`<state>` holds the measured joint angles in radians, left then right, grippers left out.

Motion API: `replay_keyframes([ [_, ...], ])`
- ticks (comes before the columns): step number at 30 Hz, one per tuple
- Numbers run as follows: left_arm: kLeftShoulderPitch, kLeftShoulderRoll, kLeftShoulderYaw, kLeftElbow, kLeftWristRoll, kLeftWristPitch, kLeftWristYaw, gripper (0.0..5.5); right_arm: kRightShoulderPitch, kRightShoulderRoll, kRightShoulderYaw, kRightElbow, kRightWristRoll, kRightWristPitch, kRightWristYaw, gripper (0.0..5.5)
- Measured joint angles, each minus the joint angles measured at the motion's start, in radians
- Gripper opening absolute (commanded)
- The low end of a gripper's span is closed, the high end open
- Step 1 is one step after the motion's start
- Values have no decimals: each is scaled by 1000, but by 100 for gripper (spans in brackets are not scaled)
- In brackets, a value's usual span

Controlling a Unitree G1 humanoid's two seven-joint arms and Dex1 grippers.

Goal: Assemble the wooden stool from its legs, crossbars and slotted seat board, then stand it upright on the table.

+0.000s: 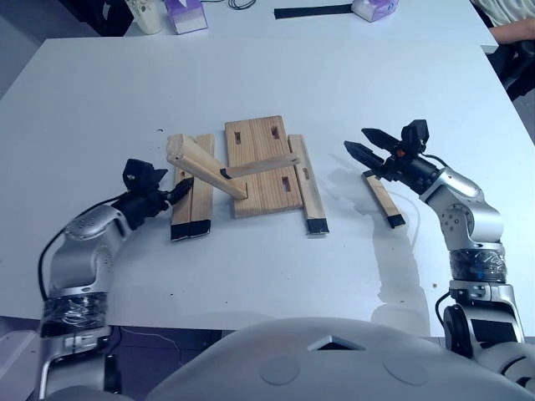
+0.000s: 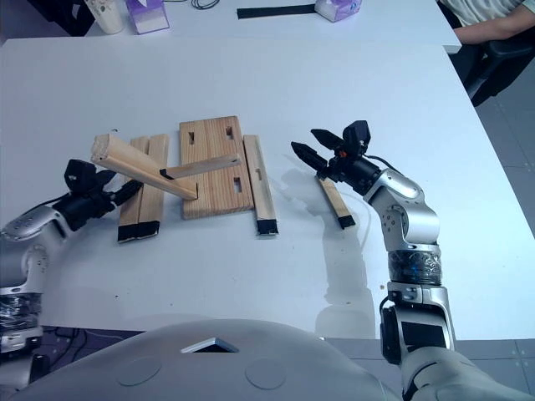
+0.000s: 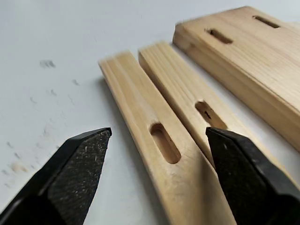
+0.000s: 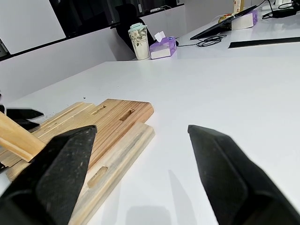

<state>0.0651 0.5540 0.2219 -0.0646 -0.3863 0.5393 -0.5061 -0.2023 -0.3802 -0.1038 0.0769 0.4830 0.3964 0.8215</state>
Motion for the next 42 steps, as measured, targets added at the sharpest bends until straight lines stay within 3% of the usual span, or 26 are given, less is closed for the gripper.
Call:
replay_keyframes([
  [11, -40, 40, -21, -26, 43, 110, 25, 375, 9, 30, 6, -17, 0, 0, -36, 360],
  [18, 121, 105, 31, -198, 16, 277, 4, 375, 114, 80, 0, -82, 8, -7, -92, 360],
  [29, 197, 180, 89, -320, -9, 430, -31, 375, 247, 145, -4, -200, 24, -9, -178, 360],
  [39, 267, 209, 54, -317, 21, 321, -87, 220, 251, 141, -14, -214, 26, -12, -196, 360],
  [42, 269, 230, 16, -305, 59, 266, -86, 204, 237, 135, -17, -209, 26, -12, -196, 360],
])
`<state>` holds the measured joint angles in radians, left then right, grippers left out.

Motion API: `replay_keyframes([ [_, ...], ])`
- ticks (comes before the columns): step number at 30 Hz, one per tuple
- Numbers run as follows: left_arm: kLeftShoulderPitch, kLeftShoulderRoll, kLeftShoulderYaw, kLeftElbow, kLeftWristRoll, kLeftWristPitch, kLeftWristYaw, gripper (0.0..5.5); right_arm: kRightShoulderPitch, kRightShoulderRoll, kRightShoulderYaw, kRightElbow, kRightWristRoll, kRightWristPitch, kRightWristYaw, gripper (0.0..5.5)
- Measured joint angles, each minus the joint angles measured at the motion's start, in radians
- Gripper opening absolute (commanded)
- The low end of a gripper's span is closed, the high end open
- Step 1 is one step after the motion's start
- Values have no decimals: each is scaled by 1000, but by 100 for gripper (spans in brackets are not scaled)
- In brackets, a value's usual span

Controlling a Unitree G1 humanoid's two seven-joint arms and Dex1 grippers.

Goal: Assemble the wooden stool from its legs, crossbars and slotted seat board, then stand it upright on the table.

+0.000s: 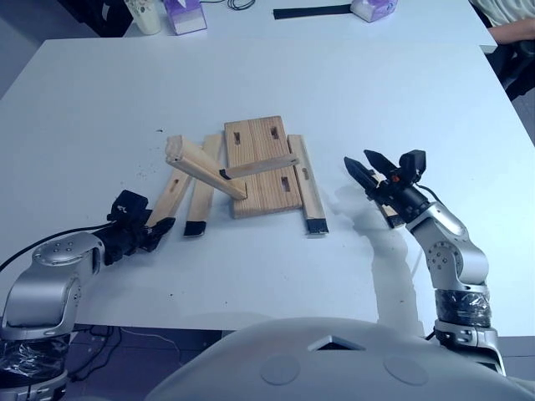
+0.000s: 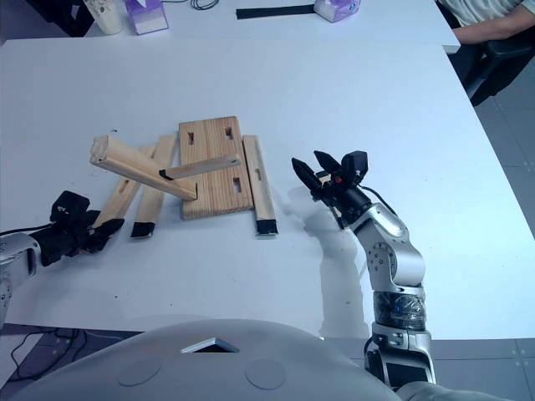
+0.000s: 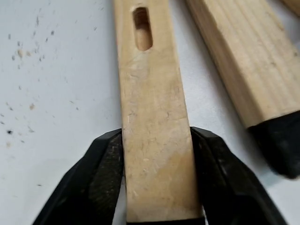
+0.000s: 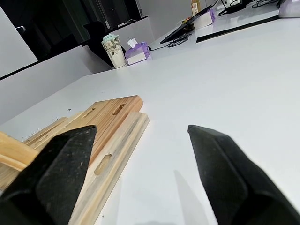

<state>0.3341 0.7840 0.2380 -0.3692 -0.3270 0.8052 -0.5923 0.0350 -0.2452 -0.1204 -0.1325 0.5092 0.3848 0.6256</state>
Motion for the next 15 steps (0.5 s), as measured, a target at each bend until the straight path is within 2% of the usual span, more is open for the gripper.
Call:
replay_keyframes([
  [3, -2, -19, -13, 4, 20, -37, 30, 204, -33, -9, -23, 35, 4, 3, -3, 360],
  [6, -34, -92, 6, 24, 23, -58, 94, 203, -99, -40, -81, 71, 0, 8, -62, 360],
  [8, -121, -166, 43, 77, 0, -30, 161, 203, -176, -77, -102, 96, -3, 35, -95, 360],
  [10, -228, -185, 81, 113, -22, -32, 196, 202, -245, -99, -104, 111, -17, 50, -112, 360],
  [12, -371, -184, 112, 149, -25, -39, 230, 202, -335, -134, -61, 158, -102, 38, -130, 360],
  [15, -598, -210, 137, 170, -48, -76, 290, 202, -499, -193, 71, 337, -324, -43, -187, 360],
])
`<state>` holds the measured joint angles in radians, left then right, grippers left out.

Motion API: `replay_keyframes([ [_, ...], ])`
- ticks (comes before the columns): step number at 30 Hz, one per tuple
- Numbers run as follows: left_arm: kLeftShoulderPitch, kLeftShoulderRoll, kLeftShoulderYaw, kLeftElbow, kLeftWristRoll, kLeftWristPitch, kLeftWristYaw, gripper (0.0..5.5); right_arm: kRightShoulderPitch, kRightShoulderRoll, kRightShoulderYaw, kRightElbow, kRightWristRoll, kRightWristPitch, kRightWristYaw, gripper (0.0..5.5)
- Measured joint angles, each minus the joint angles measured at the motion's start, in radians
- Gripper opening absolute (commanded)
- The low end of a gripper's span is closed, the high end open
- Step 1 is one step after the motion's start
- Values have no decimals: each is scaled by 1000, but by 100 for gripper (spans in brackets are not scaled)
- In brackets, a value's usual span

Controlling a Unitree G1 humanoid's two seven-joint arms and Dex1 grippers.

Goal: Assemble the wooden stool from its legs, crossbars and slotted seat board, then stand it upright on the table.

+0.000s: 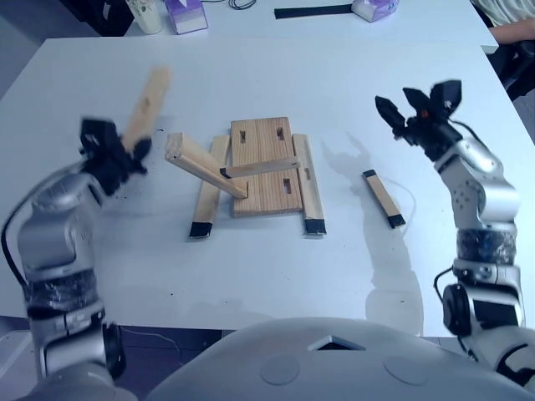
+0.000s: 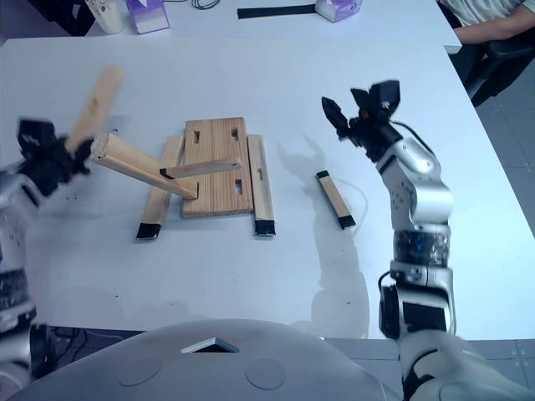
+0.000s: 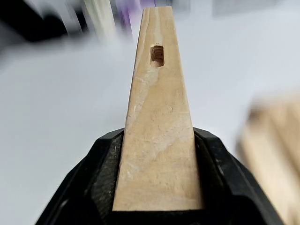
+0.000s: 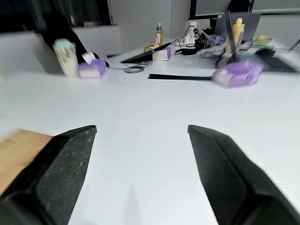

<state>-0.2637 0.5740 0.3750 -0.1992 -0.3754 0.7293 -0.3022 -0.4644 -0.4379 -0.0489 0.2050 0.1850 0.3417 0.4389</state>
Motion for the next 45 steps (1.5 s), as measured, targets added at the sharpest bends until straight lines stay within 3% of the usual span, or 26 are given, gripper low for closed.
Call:
replay_keyframes([
  [3, -237, -90, 33, -20, -125, -36, 47, 202, -168, -9, 121, 206, -198, -113, -73, 360],
  [6, -410, -123, 103, -118, -327, -43, 65, 202, -308, -2, 157, 283, -260, -243, -82, 360],
  [10, -536, -121, 152, -233, -535, -37, 106, 202, -503, 79, 7, 264, -42, -272, -23, 360],
  [14, -533, -128, 108, -249, -672, 14, 104, 202, -563, 100, -19, 178, 93, -247, 119, 360],
  [20, -435, -104, 2, -276, -786, 77, -8, 202, -578, 45, -128, 49, 572, 176, 525, 360],
  [26, -264, -67, -46, -309, -821, 80, -222, 202, -628, -77, -152, 127, 735, 513, 719, 360],
  [32, -224, -46, -49, -318, -849, 40, -330, 202, -639, -79, -154, 107, 782, 633, 734, 360],
  [45, -209, -35, -112, -324, -887, 25, -338, 202, -637, -28, -249, -68, 940, 664, 647, 360],
])
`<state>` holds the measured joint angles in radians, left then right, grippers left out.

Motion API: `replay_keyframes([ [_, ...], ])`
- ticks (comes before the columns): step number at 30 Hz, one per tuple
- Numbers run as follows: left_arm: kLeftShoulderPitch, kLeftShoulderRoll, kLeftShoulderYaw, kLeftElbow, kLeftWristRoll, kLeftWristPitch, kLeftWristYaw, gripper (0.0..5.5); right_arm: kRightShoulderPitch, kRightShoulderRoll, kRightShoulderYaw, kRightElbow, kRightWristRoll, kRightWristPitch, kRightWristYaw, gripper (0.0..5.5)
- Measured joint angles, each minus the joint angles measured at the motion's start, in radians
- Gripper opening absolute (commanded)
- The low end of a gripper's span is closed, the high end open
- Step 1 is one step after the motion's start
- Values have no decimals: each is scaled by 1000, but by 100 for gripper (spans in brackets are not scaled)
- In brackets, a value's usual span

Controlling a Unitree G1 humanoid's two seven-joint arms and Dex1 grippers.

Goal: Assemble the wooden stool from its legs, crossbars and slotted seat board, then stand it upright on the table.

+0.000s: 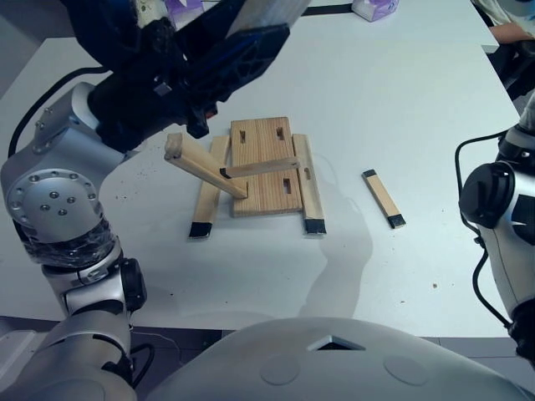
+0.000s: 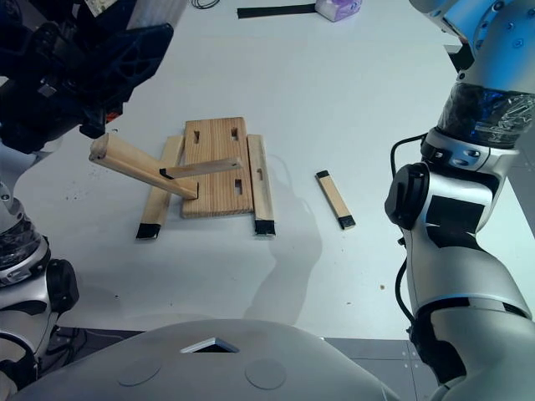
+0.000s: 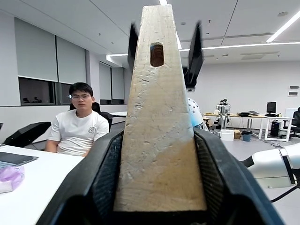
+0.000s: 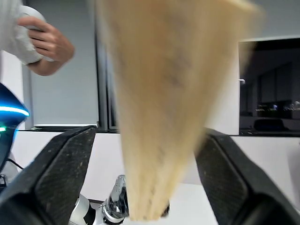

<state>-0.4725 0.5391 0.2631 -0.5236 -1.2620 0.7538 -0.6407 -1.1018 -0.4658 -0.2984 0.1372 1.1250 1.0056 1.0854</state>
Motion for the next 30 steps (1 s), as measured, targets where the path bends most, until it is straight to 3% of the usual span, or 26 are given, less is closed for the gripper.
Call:
replay_keyframes([
  [7, 20, 4, -4, -10, -16, -7, -1, 202, 4, -11, -9, 0, 14, 10, -19, 360],
  [18, 26, 4, -16, -15, -41, -20, 1, 202, 41, -8, 28, -36, 11, 9, 3, 200],
  [30, 26, 32, -20, -15, -40, -30, -14, 202, 50, -11, 29, -63, 34, 14, -21, 200],
])
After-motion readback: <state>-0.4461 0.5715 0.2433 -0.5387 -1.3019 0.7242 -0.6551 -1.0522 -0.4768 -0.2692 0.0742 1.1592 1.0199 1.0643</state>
